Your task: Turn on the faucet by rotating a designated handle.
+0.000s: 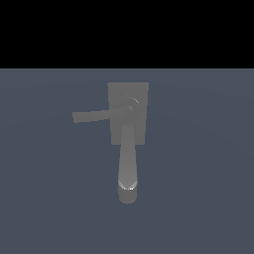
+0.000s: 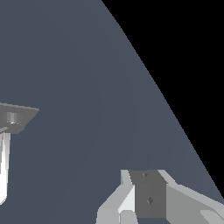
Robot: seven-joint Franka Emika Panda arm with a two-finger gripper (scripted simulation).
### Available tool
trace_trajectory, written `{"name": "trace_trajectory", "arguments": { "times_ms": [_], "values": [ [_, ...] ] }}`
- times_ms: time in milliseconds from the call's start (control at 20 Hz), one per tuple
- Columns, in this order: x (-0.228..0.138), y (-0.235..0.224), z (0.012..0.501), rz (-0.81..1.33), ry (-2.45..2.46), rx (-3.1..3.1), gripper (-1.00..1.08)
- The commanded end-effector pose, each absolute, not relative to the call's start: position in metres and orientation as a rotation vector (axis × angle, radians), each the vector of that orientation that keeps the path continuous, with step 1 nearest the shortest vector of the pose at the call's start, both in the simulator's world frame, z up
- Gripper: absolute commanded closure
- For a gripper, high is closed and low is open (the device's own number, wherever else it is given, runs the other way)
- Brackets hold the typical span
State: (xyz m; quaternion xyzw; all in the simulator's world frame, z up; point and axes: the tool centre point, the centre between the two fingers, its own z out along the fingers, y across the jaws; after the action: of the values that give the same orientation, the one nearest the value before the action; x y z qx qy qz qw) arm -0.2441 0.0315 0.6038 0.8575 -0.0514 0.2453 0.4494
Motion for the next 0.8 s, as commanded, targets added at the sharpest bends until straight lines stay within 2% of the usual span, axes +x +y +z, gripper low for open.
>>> {"name": "trace_trajectory", "arguments": {
  "times_ms": [0, 400, 750],
  "values": [
    [-0.243, 0.043, 0.618, 0.663, -0.122, 2.004, 1.08],
    [-0.237, 0.095, 0.652, 0.804, -0.065, 1.641, 1.08],
    [-0.230, 0.145, 0.662, 0.875, 0.017, 1.372, 1.08]
  ]
}}
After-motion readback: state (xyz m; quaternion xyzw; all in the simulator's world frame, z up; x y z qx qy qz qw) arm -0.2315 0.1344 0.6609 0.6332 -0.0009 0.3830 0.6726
